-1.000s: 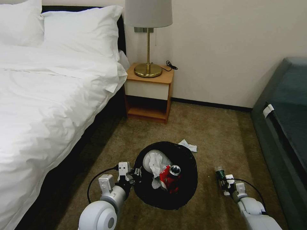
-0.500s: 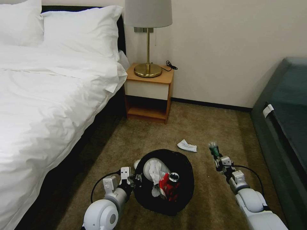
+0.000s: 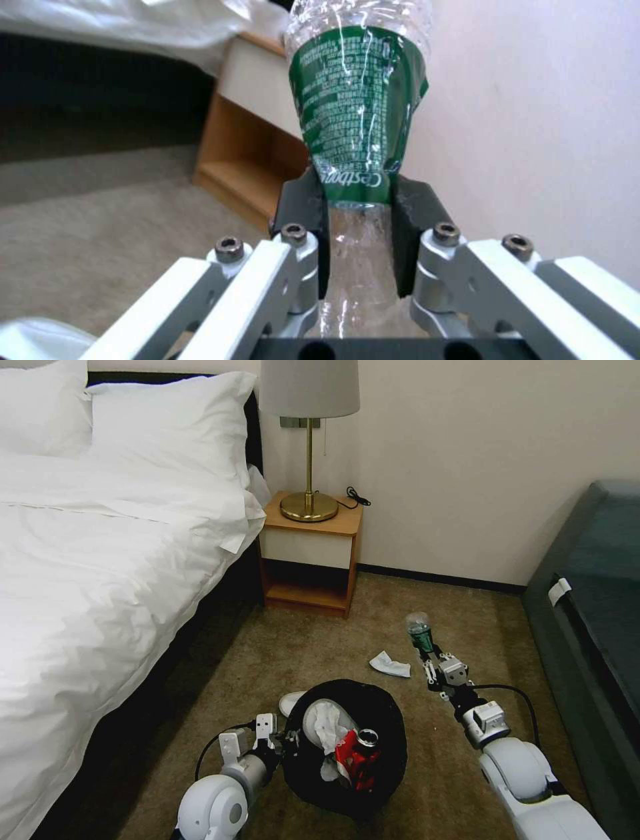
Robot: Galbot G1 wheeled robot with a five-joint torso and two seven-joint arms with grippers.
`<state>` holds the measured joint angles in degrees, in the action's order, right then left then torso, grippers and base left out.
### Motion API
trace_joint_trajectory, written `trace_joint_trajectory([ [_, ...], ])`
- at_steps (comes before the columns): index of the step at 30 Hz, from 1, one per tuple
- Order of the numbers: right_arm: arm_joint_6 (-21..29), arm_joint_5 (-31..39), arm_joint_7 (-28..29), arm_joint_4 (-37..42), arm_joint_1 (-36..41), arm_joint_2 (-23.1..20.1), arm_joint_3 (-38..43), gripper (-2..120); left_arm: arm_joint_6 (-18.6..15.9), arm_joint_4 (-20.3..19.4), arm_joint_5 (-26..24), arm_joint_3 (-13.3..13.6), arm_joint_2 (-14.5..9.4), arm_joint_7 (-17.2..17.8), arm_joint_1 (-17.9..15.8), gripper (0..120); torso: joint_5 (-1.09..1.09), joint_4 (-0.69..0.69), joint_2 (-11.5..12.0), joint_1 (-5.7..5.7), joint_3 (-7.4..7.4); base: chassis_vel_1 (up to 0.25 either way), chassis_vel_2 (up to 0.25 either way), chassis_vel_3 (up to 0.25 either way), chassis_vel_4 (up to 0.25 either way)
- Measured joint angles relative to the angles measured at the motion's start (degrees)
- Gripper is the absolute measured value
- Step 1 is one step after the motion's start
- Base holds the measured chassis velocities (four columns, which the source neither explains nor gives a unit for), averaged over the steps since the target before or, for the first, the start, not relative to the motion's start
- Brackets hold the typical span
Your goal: Pick up the trash bin, then pick up the garbage on the floor and place it into the trash bin.
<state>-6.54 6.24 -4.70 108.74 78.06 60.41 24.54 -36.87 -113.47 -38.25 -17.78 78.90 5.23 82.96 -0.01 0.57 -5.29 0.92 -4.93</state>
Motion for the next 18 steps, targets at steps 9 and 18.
trace_joint_trajectory([
  [9, 0.09, -1.31, -0.49, 6.29, 4.22, -1.29, -4.03, 16, -1.16, 0.60, -1.67, 1.17, -0.41, 0.20, -0.76, 0, 0.00, 0.00, 0.00, 0.00, 0.00, 0.000, 0.000, 0.000, 0.000],
  [18, -0.04, -4.56, -0.86, 6.21, 5.72, 1.04, -10.80, 16, -1.87, 1.03, -1.74, 1.28, -0.20, -0.66, -1.38, 0, 0.00, -0.01, 0.00, 0.00, 0.00, 0.000, 0.000, 0.000, 0.000],
])
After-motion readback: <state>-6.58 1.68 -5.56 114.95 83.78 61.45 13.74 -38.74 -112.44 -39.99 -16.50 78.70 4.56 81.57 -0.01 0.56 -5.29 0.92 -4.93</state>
